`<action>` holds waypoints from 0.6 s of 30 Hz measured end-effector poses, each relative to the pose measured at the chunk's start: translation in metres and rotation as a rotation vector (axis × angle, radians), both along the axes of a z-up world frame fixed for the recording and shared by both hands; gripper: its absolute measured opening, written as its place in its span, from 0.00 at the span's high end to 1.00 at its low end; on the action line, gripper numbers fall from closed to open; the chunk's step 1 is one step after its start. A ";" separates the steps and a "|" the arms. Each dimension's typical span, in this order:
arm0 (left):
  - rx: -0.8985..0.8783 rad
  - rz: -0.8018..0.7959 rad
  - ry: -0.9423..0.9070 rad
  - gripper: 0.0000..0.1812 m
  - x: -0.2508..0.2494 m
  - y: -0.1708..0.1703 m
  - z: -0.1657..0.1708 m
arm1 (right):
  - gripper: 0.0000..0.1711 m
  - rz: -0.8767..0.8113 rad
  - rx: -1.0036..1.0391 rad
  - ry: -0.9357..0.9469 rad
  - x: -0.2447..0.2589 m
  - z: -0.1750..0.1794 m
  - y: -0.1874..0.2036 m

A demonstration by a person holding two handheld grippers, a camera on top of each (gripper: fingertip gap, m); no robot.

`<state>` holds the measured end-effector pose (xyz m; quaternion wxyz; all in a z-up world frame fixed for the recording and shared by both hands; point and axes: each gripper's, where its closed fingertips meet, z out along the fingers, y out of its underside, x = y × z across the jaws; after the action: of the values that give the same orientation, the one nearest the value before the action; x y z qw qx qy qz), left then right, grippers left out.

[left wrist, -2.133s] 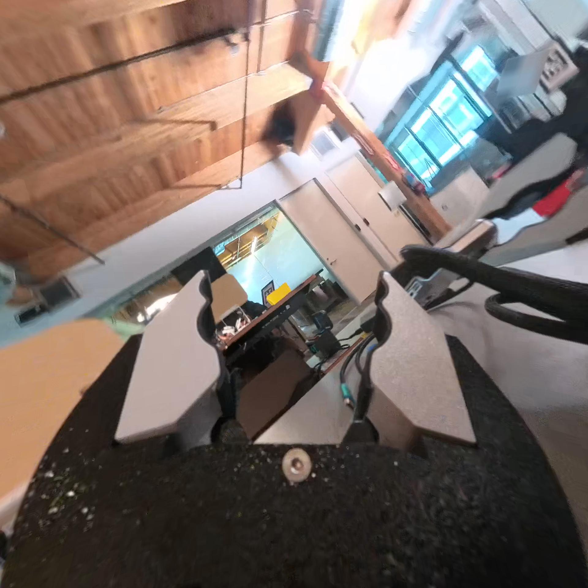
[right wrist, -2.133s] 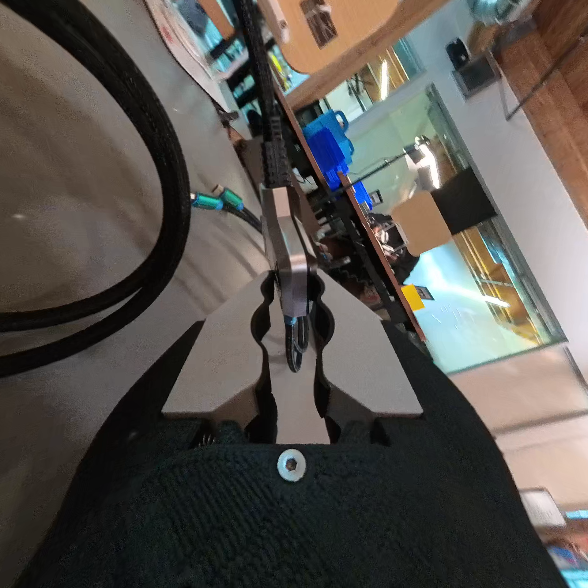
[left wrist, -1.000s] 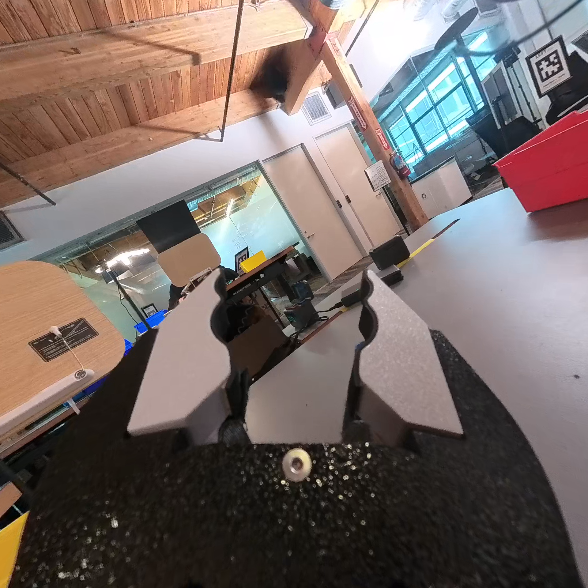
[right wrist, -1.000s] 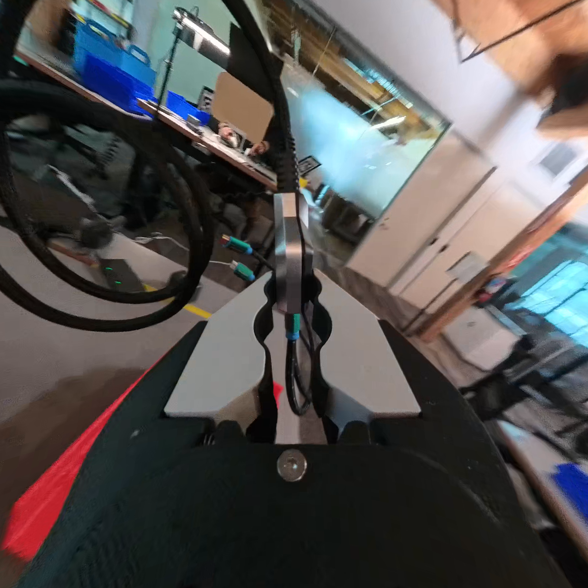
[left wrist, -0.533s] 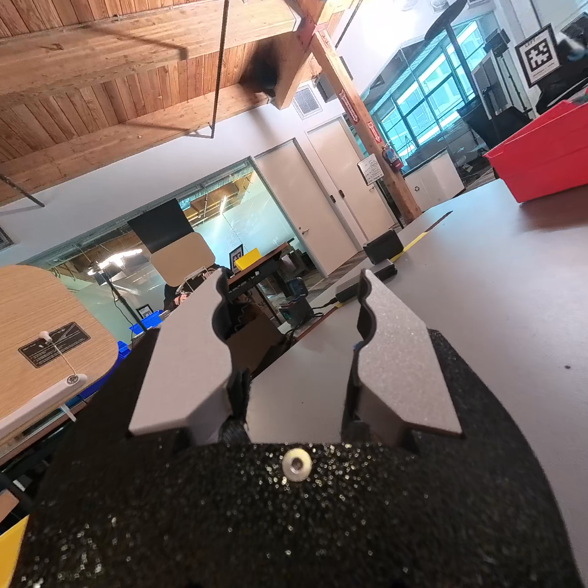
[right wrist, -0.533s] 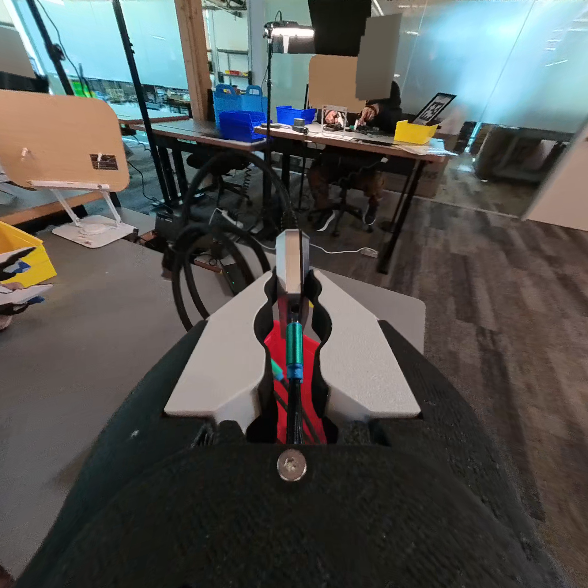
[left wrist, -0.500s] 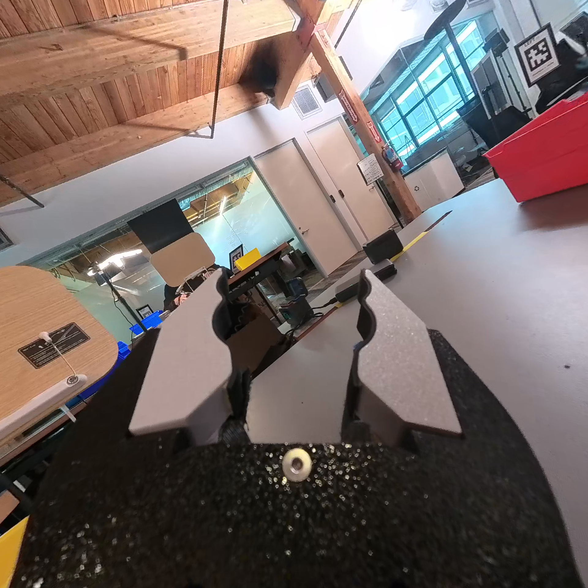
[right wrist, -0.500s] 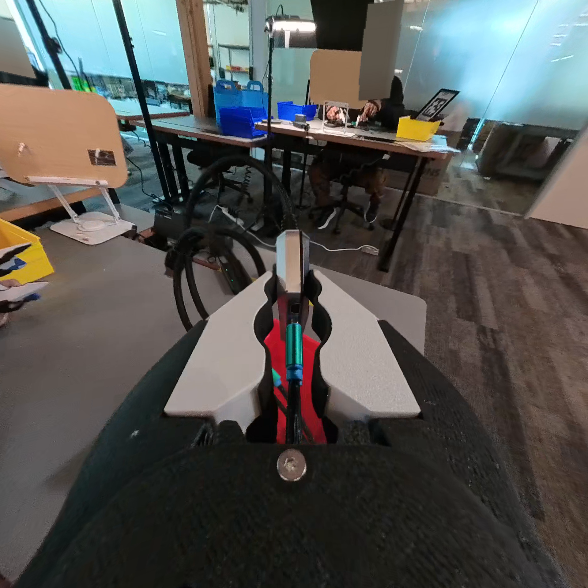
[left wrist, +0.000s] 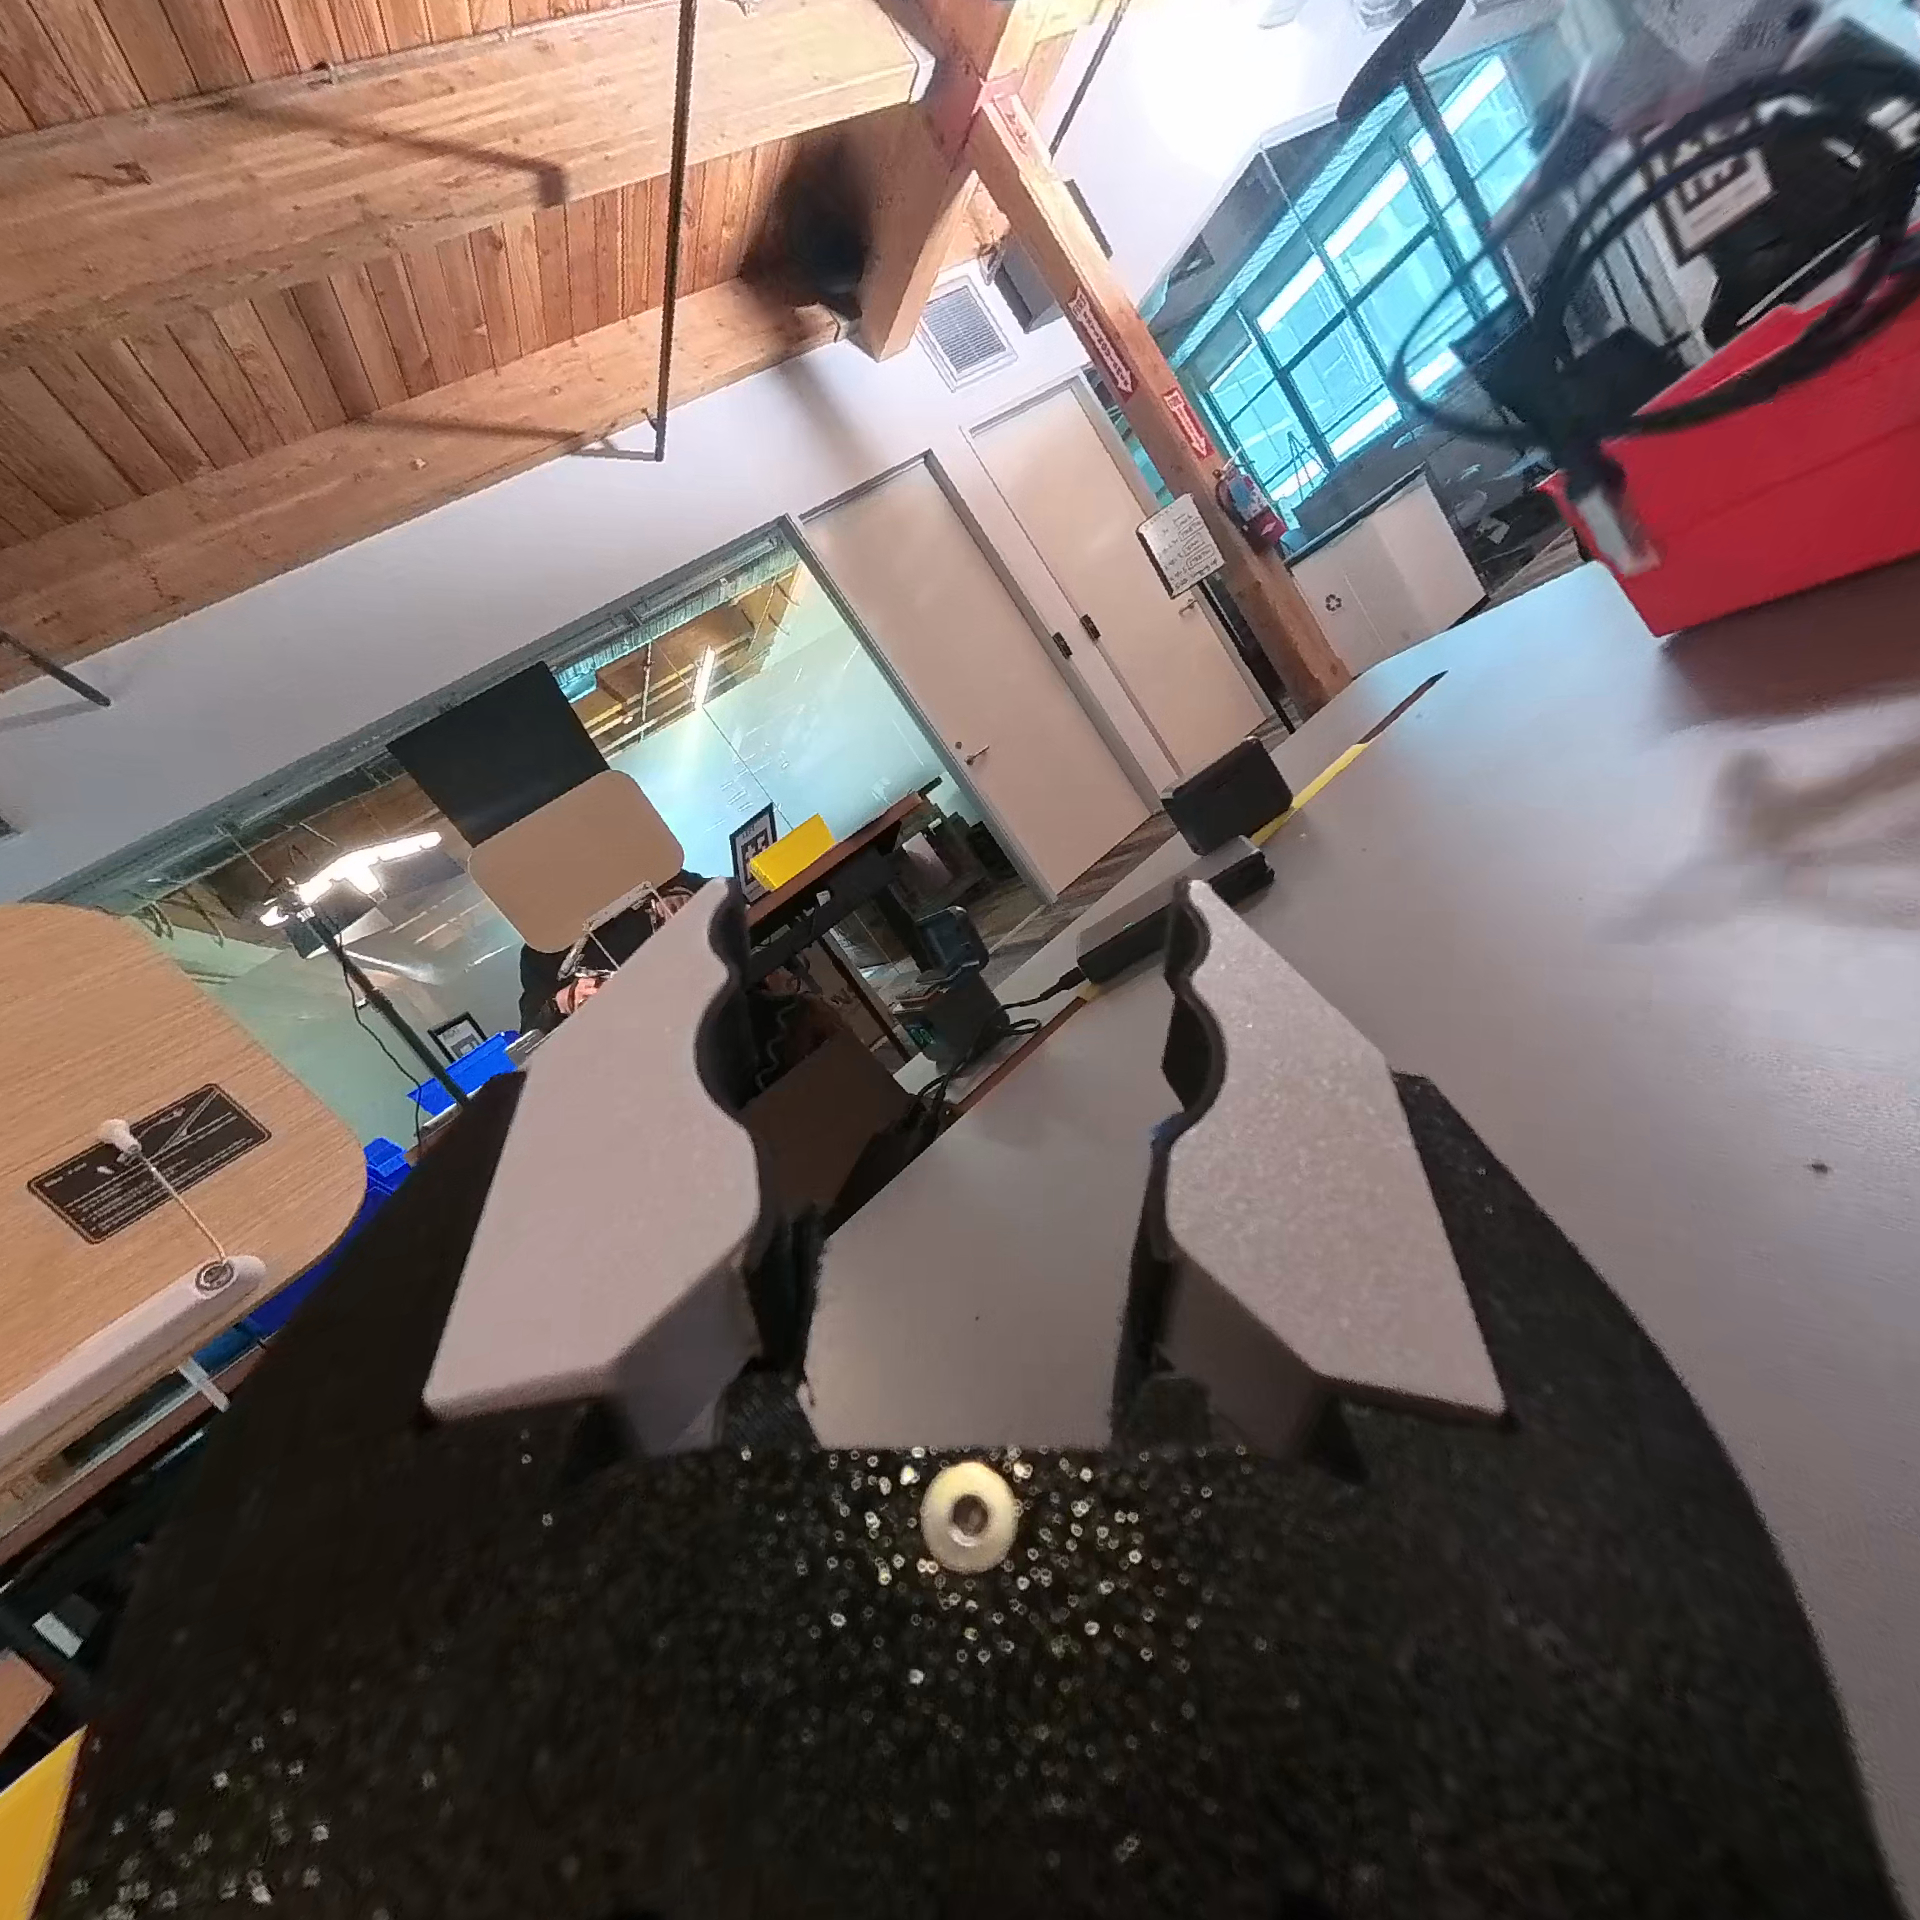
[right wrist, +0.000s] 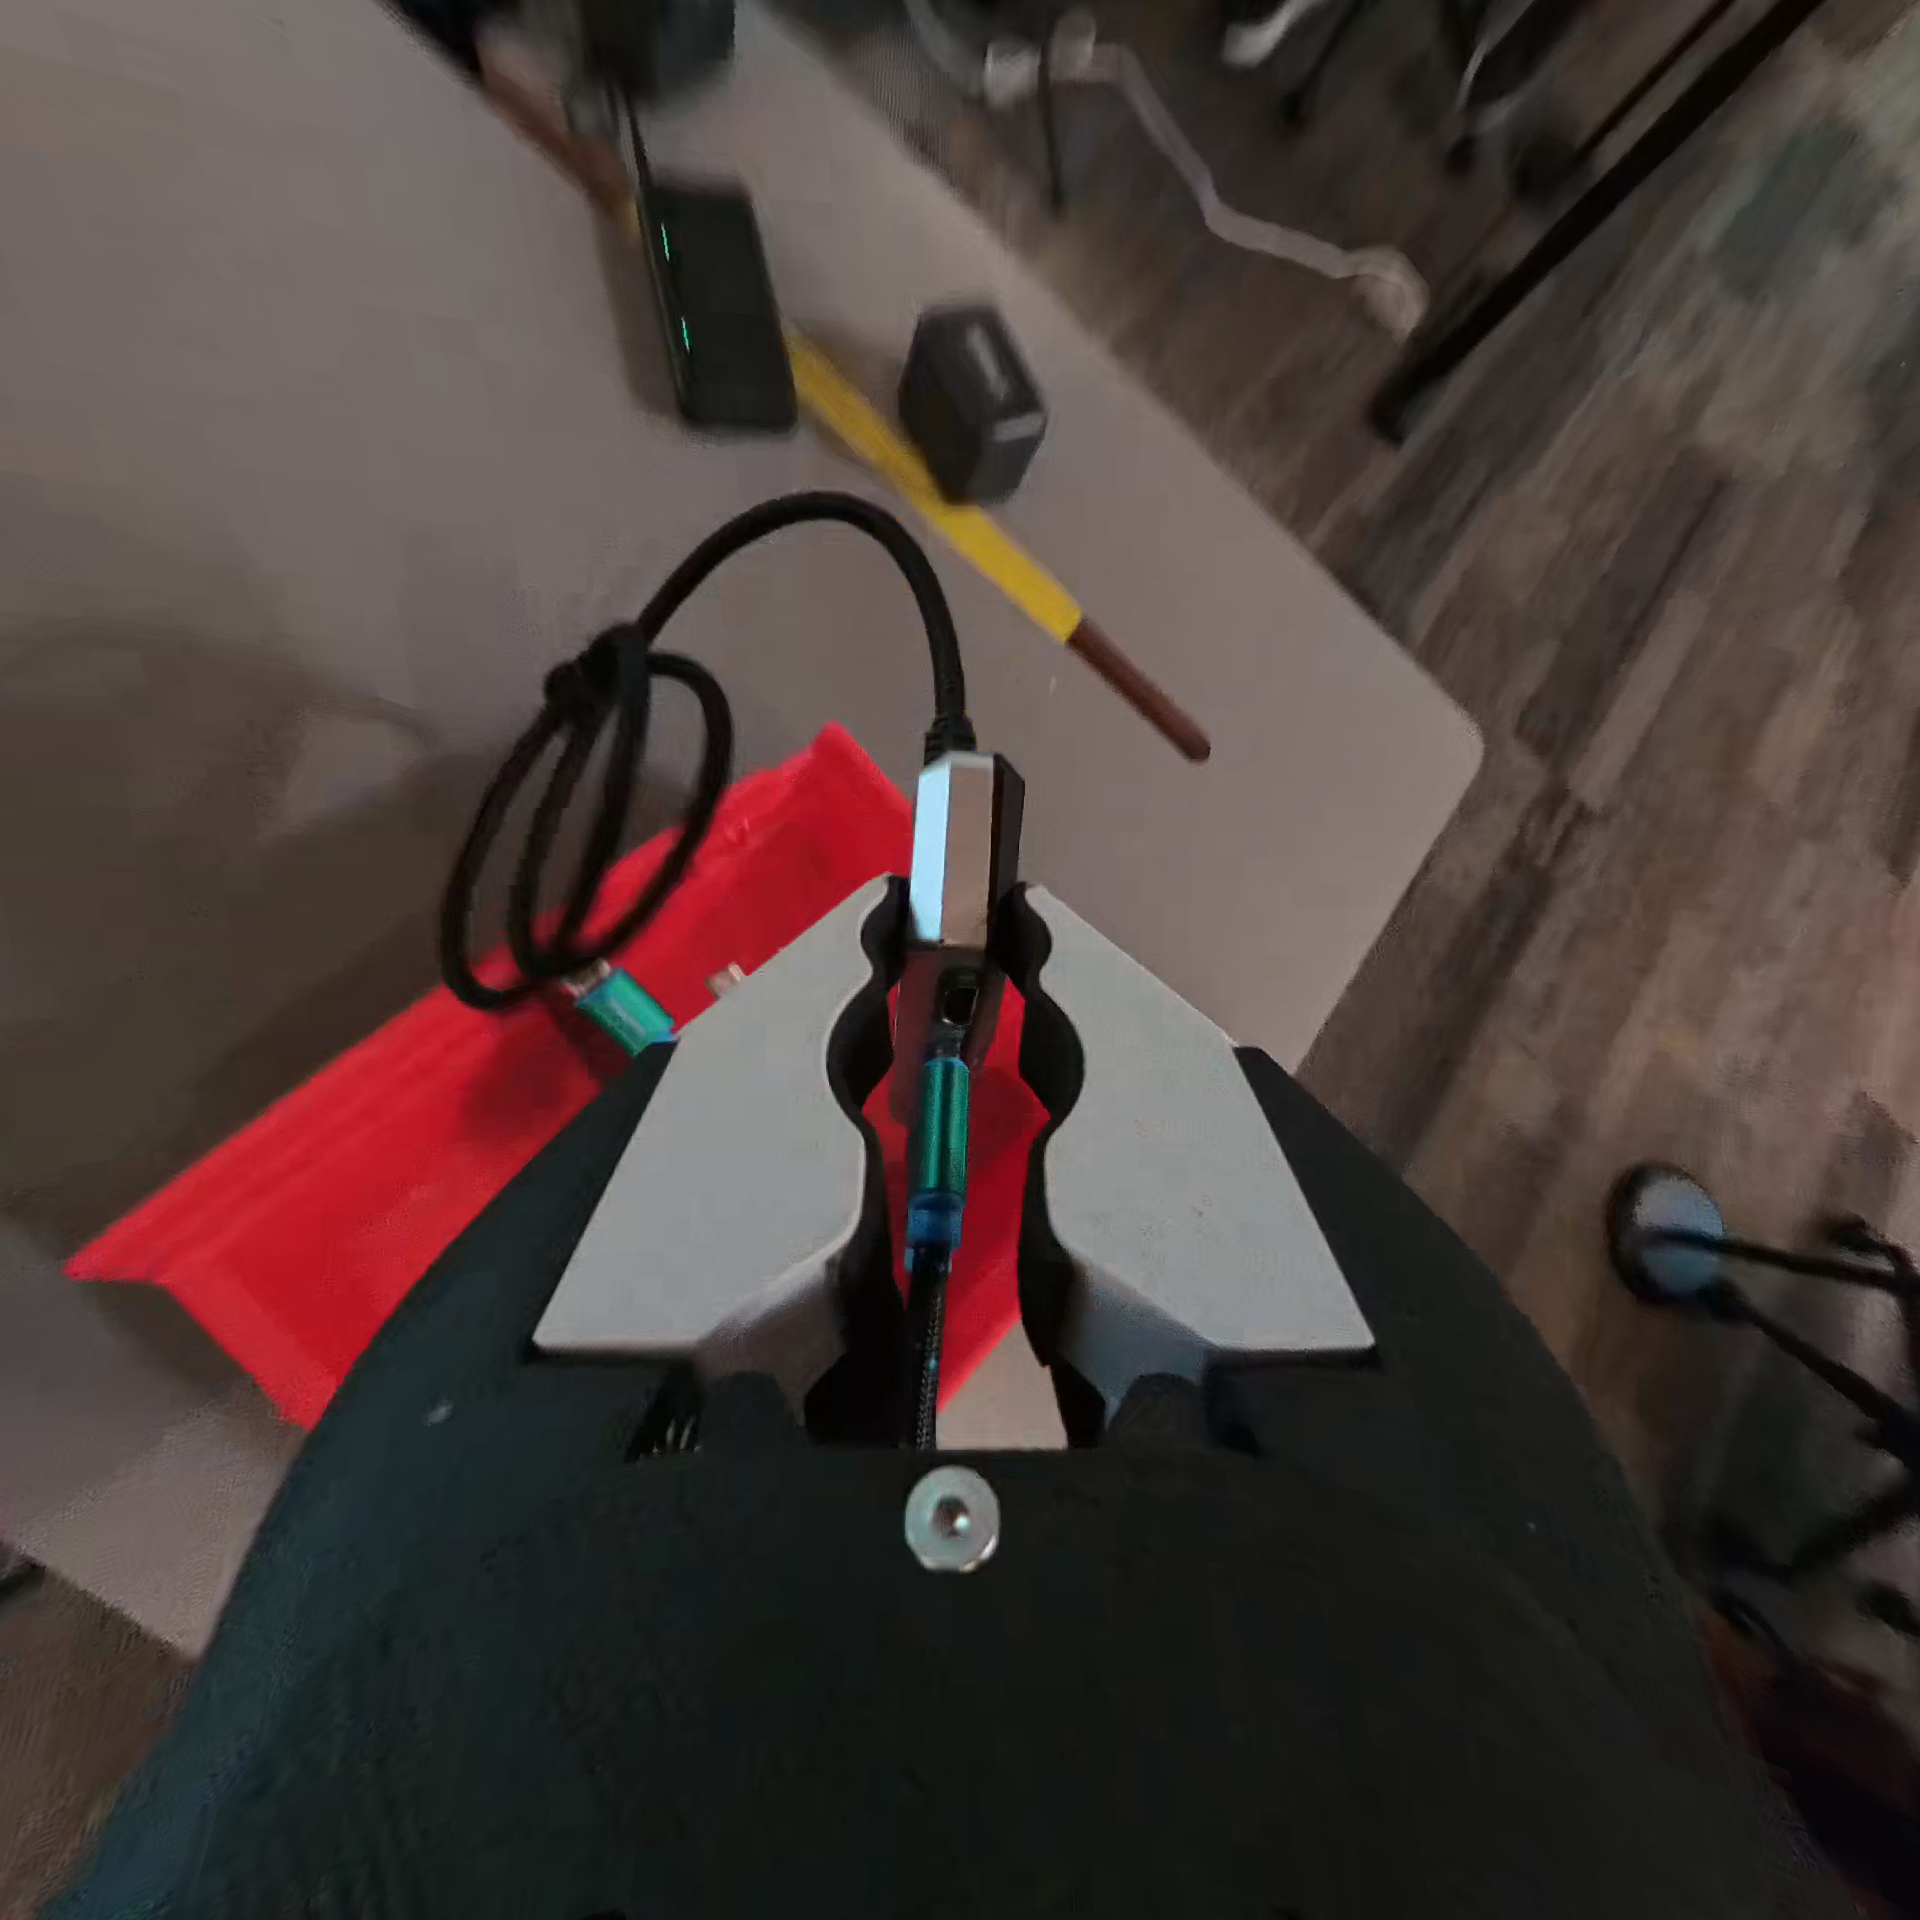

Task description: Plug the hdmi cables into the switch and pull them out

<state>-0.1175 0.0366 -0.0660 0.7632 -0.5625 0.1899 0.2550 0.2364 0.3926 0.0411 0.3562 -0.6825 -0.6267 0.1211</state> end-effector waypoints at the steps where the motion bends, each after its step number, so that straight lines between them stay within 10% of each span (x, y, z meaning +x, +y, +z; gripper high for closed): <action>1: -0.001 -0.001 0.001 0.56 0.000 0.000 0.000 | 0.90 -0.001 -0.002 -0.075 -0.004 -0.012 0.003; 8: -0.004 -0.009 0.013 0.56 0.002 0.000 -0.001 | 0.90 -0.048 -0.071 -0.400 -0.015 -0.078 0.017; 18: -0.016 -0.027 0.021 0.56 0.007 0.002 -0.004 | 0.89 -0.112 -0.170 -0.359 -0.017 -0.090 0.016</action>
<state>-0.1110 0.0385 -0.0697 0.7601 -0.5633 0.2074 0.2489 0.2193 0.4090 -0.0490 0.1862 -0.7543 -0.6288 0.0302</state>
